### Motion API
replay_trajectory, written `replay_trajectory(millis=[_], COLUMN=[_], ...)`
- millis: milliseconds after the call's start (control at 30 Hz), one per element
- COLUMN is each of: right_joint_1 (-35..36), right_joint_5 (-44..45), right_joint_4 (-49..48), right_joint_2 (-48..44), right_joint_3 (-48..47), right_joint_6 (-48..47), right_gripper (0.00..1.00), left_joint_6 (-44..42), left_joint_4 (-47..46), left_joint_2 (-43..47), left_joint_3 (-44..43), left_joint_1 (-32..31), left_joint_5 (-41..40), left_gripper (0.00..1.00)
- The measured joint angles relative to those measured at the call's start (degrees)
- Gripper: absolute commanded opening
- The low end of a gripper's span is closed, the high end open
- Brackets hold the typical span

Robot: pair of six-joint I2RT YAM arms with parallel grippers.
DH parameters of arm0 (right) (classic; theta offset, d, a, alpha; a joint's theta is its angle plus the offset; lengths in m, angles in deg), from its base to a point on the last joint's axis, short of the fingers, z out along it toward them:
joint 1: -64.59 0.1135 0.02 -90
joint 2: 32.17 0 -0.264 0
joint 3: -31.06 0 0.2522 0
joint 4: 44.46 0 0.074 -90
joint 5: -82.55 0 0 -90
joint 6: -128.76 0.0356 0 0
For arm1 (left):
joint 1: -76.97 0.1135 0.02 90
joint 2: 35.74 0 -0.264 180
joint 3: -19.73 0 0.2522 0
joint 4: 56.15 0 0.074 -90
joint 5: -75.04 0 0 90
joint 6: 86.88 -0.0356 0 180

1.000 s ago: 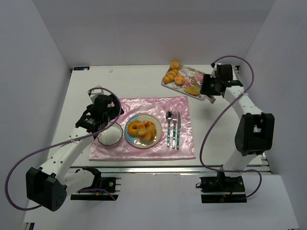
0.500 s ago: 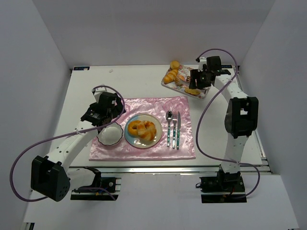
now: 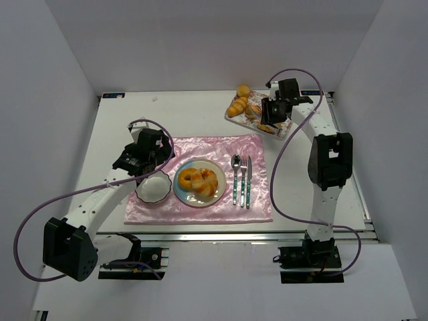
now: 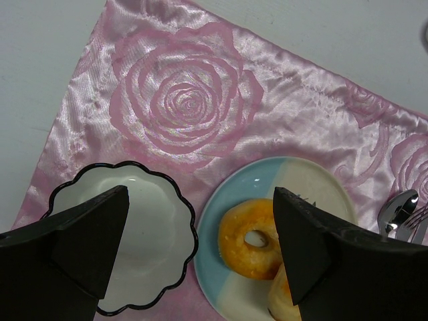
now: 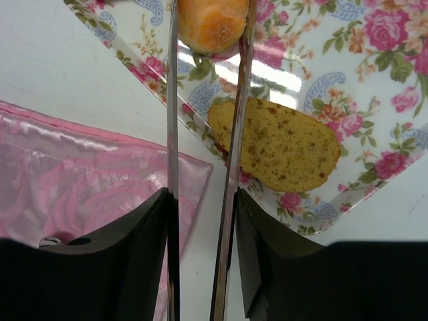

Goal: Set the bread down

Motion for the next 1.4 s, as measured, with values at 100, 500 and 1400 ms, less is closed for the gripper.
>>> replay_trajectory(millis=[100,500,1400], right_joint_1=[0.0,6.5,61.5], right_joint_5=[1.6,-0.3,24.2], right_joint_4=[-1.1,-9.2,-1.6], right_joint_2=[-3.2,-40.9,-35.1], right_joint_3=[3.5,33.8,38.1], right_joint_6=[0.9,3.6,1.3], right_gripper=[0.36,0.36,0.40], left_joint_6=[0.0,0.2,2.9], left_joint_4=[0.4,0.8,4.3], left_joint_2=[0.4,8.2,19.2], left_joint_3=[0.0,0.6,4.3], left_joint_1=[0.0,0.0,0.0], left_joint_5=[0.0,0.8,1.8], left_gripper=[0.98,0.98,0.98])
